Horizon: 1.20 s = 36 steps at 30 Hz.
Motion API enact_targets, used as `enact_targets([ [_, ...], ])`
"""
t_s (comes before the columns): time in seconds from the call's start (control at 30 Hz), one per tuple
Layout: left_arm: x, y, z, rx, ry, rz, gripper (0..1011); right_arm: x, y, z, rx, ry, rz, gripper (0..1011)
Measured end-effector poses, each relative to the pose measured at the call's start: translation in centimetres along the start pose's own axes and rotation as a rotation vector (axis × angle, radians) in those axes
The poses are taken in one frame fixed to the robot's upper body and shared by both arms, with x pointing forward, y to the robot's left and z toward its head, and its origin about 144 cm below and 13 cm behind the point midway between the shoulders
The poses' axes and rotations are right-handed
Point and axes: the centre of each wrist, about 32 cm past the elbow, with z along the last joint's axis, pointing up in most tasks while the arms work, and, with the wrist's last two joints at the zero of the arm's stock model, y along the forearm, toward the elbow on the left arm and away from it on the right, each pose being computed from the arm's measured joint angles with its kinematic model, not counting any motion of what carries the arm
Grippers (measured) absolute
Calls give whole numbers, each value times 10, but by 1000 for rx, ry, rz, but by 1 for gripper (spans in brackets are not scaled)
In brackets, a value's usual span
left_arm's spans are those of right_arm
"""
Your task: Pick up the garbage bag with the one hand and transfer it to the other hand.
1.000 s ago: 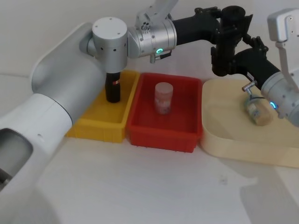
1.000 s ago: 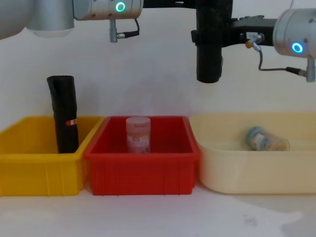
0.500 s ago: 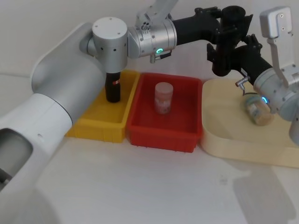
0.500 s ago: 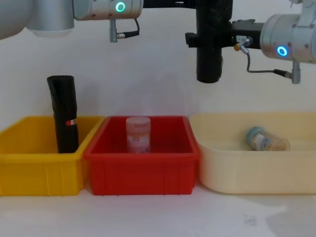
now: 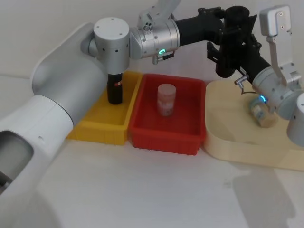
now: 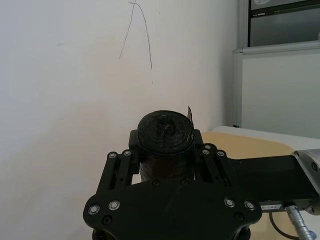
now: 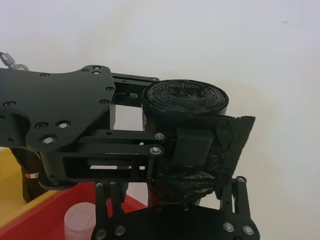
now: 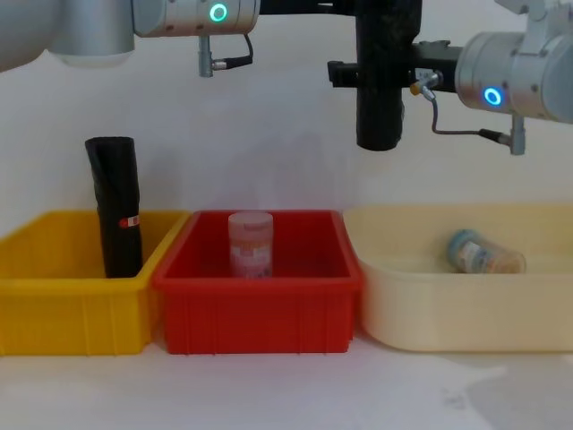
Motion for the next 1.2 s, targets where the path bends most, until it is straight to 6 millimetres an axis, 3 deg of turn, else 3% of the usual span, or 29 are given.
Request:
enact_targets([
  [0.63, 0, 0, 0, 0, 0, 0, 548, -1, 5, -2, 1, 9, 2, 483],
  [1.2, 0, 0, 0, 0, 0, 0, 548, -1, 6, -2, 1, 11, 3, 484],
])
